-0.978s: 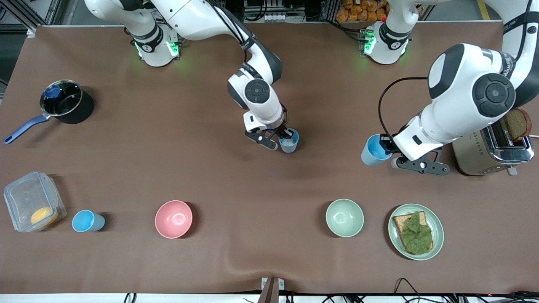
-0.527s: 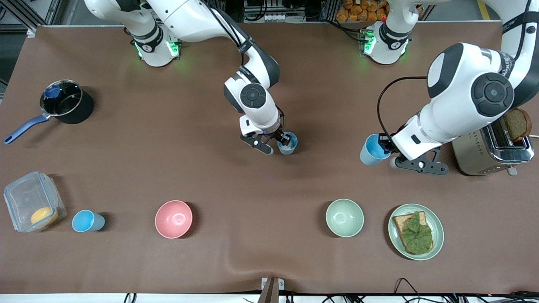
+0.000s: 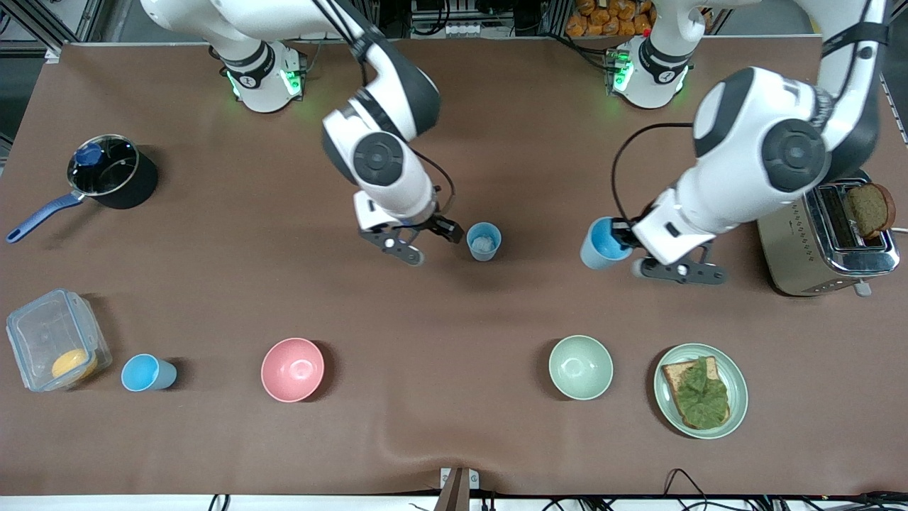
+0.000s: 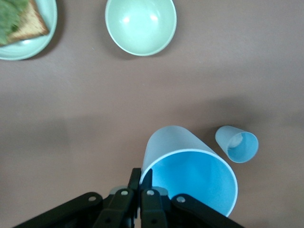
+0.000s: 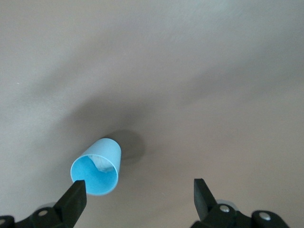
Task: Stack blue cups with both arms
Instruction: 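Move the left cup over the placed cup while the right gripper retracts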
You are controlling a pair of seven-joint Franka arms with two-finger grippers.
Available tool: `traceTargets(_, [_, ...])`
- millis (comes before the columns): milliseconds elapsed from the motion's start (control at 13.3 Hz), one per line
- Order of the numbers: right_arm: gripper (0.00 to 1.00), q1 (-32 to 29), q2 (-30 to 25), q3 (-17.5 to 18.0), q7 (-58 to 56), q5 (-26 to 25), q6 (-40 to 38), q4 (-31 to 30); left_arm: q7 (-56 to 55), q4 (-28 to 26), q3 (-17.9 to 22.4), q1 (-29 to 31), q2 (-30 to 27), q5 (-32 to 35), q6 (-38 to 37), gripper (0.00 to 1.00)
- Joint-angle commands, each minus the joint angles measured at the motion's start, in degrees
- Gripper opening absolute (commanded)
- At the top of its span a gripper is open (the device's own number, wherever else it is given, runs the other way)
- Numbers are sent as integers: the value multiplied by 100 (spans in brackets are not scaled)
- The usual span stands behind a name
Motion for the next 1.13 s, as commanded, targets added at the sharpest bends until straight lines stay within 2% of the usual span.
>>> traceTargets(0, [100, -370, -359, 78, -506, -77, -779, 182, -514, -106, -46, -254, 49, -29, -18, 0])
traceTargets(226, [100, -1151, -992, 95, -1708, -51, -1561, 156, -903, -421, -64, -563, 67, -38, 297, 0])
traceTargets(376, [100, -2090, -1361, 174, -3033, 203, -2072, 173, -1200, -747, -152, -782, 67, -55, 710, 0])
traceTargets(527, [100, -2706, -1897, 157, -4056, 327, -2458, 94, -1560, -1046, -187, -1080, 76, -55, 1271, 0])
traceTargets(602, [100, -2979, -2126, 157, -4416, 240, -2696, 94, -1710, -1186, -187, -1134, 102, -38, 1474, 0])
traceTargets(753, [100, -3411, -2513, 165, -5207, -329, -2978, 24, -1948, -1450, -214, -1371, 207, -55, 2062, 0])
traceTargets(903, [100, -3911, -2873, 165, -5963, -428, -2962, -291, -2194, -1451, -214, -1556, 453, -3, 2407, 0])
traceTargets(1054, [100, -4072, -2954, 165, -6274, -699, -2970, -328, -2213, -1469, -214, -1644, 532, 6, 2548, 0])
